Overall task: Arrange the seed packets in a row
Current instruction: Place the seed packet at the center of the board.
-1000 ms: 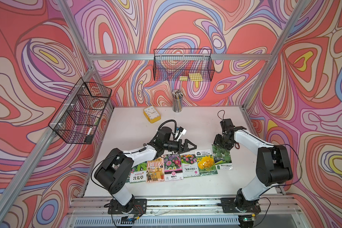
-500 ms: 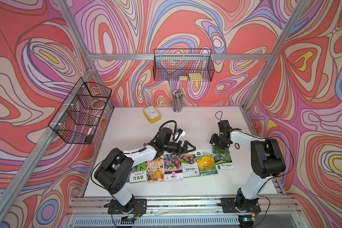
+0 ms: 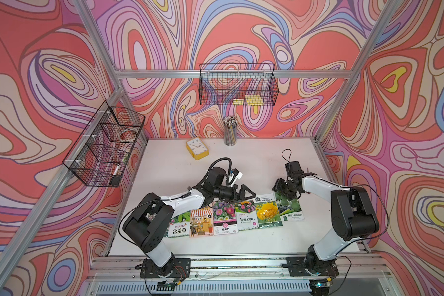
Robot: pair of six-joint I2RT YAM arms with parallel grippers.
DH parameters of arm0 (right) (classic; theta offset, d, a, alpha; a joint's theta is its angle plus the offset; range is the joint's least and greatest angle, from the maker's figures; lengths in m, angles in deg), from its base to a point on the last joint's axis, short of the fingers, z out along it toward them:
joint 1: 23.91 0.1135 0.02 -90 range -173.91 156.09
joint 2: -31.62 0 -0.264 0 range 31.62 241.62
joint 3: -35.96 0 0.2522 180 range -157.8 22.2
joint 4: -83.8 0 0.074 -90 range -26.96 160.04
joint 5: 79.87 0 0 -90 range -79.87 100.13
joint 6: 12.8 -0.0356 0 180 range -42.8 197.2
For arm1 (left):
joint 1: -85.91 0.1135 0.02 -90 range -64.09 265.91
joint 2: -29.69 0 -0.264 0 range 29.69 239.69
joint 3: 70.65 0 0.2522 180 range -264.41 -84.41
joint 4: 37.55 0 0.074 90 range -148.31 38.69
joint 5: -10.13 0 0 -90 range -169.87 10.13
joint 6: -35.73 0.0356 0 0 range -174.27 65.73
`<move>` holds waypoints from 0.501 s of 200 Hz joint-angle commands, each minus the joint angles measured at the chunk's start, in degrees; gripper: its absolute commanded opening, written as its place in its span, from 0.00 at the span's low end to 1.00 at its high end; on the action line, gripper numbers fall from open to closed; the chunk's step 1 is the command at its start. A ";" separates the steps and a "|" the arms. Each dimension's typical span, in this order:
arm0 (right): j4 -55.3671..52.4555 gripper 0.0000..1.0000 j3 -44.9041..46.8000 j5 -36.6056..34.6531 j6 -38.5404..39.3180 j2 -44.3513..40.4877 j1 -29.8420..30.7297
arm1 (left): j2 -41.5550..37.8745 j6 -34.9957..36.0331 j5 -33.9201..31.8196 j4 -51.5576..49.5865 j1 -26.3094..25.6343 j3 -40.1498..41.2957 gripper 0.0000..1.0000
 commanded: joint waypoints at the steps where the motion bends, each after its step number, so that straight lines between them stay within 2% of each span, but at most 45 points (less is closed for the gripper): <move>1: -1.54 0.63 2.90 1.87 -1.82 -1.26 0.34 | -0.57 1.01 -0.43 -0.60 -0.30 -1.33 0.99; 52: -2.07 0.63 6.24 1.60 -1.95 -3.73 0.38 | -0.28 1.14 -0.47 -0.71 -0.46 -1.71 0.99; 100: -1.79 0.64 4.25 4.88 -2.69 -6.76 0.34 | -0.14 1.69 -0.62 -1.60 -0.83 -2.38 0.99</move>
